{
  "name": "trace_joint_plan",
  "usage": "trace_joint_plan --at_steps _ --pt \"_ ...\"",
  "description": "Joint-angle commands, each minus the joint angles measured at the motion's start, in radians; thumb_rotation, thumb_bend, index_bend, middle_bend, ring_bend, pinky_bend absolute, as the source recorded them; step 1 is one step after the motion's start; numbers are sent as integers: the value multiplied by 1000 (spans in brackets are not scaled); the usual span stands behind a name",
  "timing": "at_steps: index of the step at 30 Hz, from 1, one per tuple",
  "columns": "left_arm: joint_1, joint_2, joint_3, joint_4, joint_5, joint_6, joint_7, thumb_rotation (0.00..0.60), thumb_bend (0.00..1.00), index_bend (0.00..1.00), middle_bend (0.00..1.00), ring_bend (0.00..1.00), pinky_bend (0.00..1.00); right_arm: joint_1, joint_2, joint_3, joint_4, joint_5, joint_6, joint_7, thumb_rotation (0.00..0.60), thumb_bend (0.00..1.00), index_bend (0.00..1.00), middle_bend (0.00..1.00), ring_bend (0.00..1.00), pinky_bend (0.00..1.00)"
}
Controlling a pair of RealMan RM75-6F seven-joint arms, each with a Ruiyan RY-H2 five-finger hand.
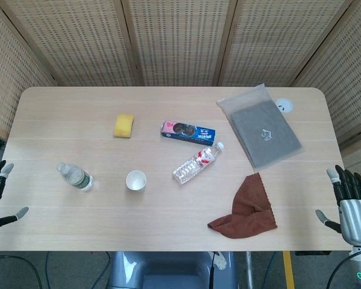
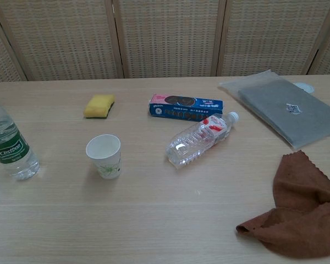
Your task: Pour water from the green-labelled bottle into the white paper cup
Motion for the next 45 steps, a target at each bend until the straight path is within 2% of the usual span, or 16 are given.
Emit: trace_joint_plan --at_steps 1,8,14,19,26,30,34,39,45 --pt "0 0 2 1 3 -2 -6 600 0 0 0 0 0 0 0 0 0 0 -1 1 600 0 0 0 0 0" --pt "-16 4 6 20 13 -32 -63 600 0 0 0 0 0 2 0 0 -1 1 -6 5 600 0 0 0 0 0" --pt "-86 -7 16 181 54 -137 -356 600 0 0 0 0 0 3 -3 3 1 8 -12 -1 600 0 0 0 0 0" --pt "-144 -45 56 358 147 -175 -656 600 0 0 0 0 0 8 -8 4 2 16 -23 -14 600 0 0 0 0 0" --pt "-211 -105 111 558 223 -205 -965 600 0 0 0 0 0 11 -17 4 5 24 -34 -32 600 0 0 0 0 0" --pt "-265 -153 124 633 241 -242 -1063 600 0 0 0 0 0 15 -22 5 9 32 -46 -42 600 0 0 0 0 0" --pt "-293 -203 127 701 238 -261 -1081 600 0 0 0 0 0 18 -28 6 14 39 -53 -49 600 0 0 0 0 0" --pt "-326 -260 139 771 229 -297 -1167 600 0 0 0 0 0 22 -33 10 22 54 -65 -54 600 0 0 0 0 0" --pt "-338 -313 140 855 222 -277 -1209 600 0 0 0 0 0 27 -39 14 31 70 -78 -63 600 0 0 0 0 0"
